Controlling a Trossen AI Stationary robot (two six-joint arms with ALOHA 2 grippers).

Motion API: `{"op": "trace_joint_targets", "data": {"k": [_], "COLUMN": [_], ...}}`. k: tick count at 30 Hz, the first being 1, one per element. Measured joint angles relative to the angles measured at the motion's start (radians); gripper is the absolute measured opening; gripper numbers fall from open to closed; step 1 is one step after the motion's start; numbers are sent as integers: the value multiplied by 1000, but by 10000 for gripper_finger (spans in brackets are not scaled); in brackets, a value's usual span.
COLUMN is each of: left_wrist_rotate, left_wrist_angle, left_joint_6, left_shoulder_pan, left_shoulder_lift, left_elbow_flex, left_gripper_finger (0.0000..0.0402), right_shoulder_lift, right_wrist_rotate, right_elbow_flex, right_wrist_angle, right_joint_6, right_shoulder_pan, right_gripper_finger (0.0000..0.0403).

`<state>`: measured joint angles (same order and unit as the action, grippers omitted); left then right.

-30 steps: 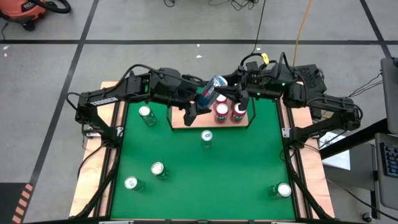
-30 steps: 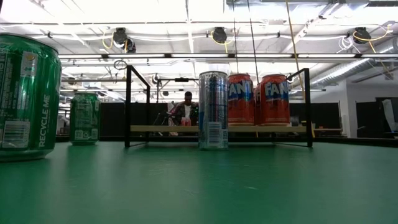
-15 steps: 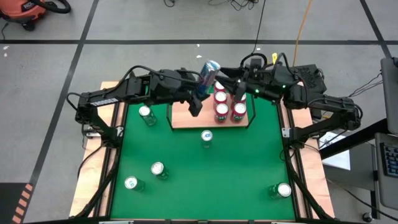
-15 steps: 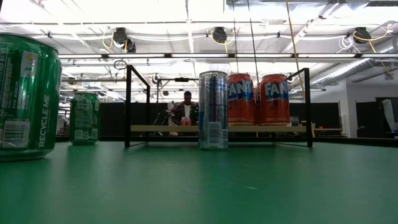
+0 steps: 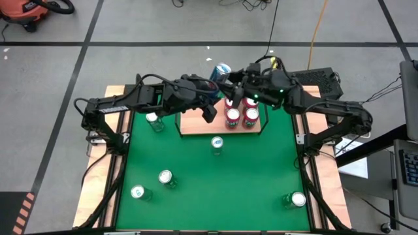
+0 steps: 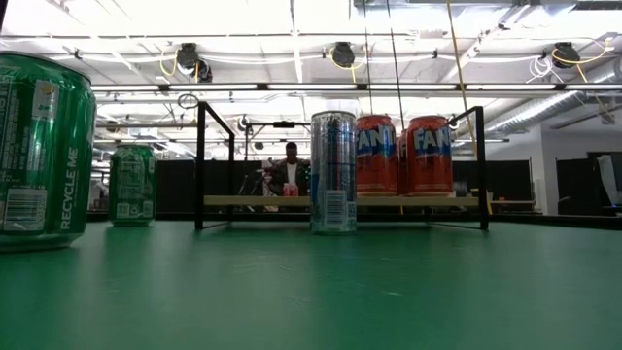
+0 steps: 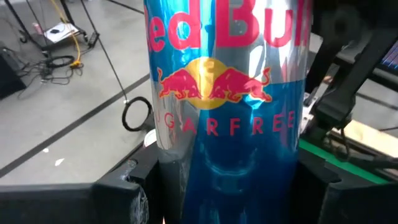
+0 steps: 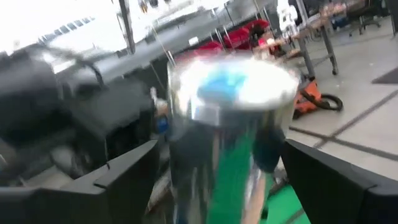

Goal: Place canned beverage on shelf
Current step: Put the blue soda can on the shelf

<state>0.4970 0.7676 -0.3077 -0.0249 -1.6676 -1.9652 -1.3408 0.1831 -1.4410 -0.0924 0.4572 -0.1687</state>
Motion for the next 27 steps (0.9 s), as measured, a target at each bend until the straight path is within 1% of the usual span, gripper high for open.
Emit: {"op": "trace_joint_targets", "data": {"k": [4,8,10,14,17,20,23,27], "left_wrist_rotate": [4,5,4,4,4,3,-8,-40], "left_wrist_angle": [3,0,1,1,1,1,-3,-17], "left_joint_6": [-1,0,8,28,27,26,19,-43], "left_shoulder_pan": [11,18,19,18,19,19,19,19], "left_shoulder_lift": [0,0,0,0,0,0,0,22], "left_elbow_flex": [0,0,0,0,0,0,0,0], "left_gripper_finger": [223,223,223,223,228,244,271,308], "right_shoulder_lift": [1,0,0,0,0,0,0,2], "right_wrist_rotate": [-12,-87,-107,-110,-109,-111,-111,-118], "right_elbow_flex": [0,0,0,0,0,0,0,0], "right_wrist_angle": [-13,-7,-3,-2,-2,-2,2,2], "right_joint_6": [2,25,37,30,28,28,30,22], "right_shoulder_pan": [-12,-29,-33,-33,-33,-34,-34,-35], "right_gripper_finger": [304,273,255,227,221,228,233,230]}}
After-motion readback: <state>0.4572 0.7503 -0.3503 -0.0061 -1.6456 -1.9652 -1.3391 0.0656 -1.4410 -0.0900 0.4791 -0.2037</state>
